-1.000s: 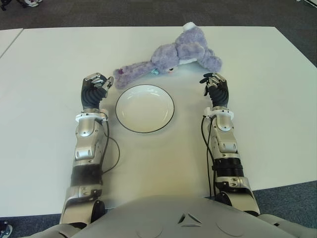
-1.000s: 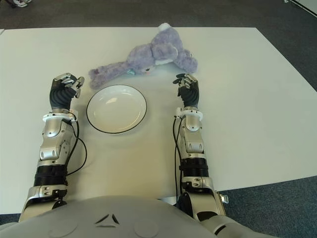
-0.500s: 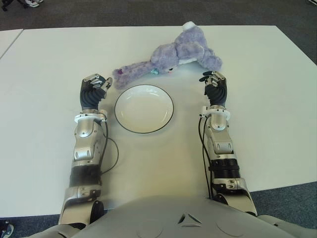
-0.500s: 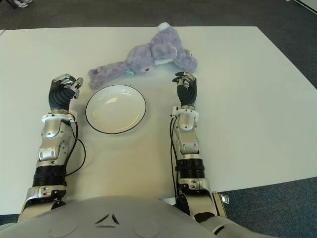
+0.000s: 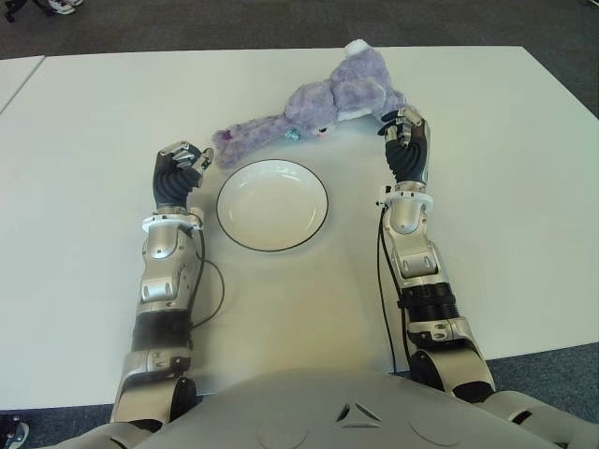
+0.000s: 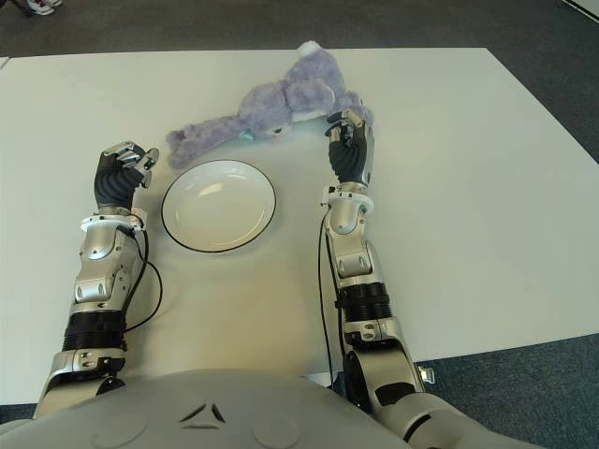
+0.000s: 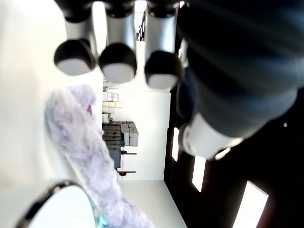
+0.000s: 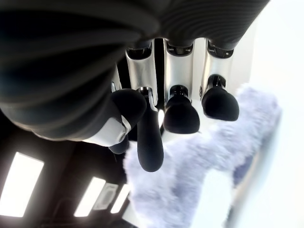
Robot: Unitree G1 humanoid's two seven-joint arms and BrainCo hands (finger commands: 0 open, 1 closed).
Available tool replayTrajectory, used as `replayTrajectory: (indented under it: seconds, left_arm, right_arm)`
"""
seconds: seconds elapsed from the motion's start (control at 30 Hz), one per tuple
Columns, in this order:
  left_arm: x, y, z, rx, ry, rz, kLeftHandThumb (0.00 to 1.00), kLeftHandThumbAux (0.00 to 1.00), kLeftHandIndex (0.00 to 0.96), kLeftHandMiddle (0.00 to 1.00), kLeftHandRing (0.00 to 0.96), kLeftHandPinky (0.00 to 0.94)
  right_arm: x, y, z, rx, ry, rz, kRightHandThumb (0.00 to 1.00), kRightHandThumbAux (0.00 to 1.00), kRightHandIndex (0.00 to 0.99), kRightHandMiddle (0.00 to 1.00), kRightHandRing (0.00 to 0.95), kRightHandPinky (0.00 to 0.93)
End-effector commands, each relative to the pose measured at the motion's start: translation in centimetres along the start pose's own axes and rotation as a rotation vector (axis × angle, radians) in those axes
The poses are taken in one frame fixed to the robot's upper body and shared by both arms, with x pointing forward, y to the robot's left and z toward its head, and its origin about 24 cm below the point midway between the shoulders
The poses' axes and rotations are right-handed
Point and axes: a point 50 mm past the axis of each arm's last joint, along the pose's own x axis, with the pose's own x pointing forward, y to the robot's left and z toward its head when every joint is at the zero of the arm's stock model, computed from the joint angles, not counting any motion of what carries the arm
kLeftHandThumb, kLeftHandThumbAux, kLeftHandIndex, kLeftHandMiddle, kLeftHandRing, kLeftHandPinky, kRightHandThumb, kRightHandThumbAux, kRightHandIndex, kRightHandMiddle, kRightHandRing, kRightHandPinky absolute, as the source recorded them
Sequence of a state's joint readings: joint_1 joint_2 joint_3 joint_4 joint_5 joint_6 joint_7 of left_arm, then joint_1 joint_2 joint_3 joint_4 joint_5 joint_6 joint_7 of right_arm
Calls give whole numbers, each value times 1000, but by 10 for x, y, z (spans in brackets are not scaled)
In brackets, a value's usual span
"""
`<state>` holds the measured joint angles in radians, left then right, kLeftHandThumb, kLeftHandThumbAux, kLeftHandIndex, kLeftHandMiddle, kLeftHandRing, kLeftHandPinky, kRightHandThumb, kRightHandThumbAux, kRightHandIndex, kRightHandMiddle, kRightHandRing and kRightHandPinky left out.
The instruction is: Put the doll into the plate.
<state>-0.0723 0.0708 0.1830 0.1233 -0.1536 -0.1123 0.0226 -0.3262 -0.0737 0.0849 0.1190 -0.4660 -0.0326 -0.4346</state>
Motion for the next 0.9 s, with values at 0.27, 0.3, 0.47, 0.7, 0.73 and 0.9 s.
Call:
replayTrajectory:
  seconds: [0.27, 0.3, 0.47, 0.7, 0.73, 0.9]
  left_arm:
    - [-31, 9, -45, -8, 191, 46, 377, 824, 840, 896, 894, 863]
    - [-31, 9, -45, -8, 191, 46, 377, 824, 840, 895, 894, 862]
    - [-30, 8, -45, -9, 190, 42, 379, 821, 841, 895, 893, 865]
    - [-29, 8, -46, -12, 186, 36, 386, 818, 843, 895, 895, 869]
    - [-29, 8, -46, -11, 186, 36, 386, 817, 843, 895, 895, 869]
    - [-28, 8, -47, -9, 185, 36, 388, 817, 845, 895, 895, 870]
  right_arm:
    - [7, -1, 12, -114, -146, -48, 853, 673, 439, 619, 789, 773]
    - [8, -2, 14, -121, -166, -51, 853, 672, 439, 621, 790, 774]
    - [13, -4, 19, -148, -219, -49, 853, 672, 439, 624, 792, 768]
    - [17, -6, 26, -175, -264, -37, 849, 670, 447, 505, 788, 759]
    - [17, -7, 26, -177, -267, -36, 849, 670, 447, 499, 787, 758]
    - [19, -8, 30, -192, -278, -17, 848, 670, 447, 492, 775, 731]
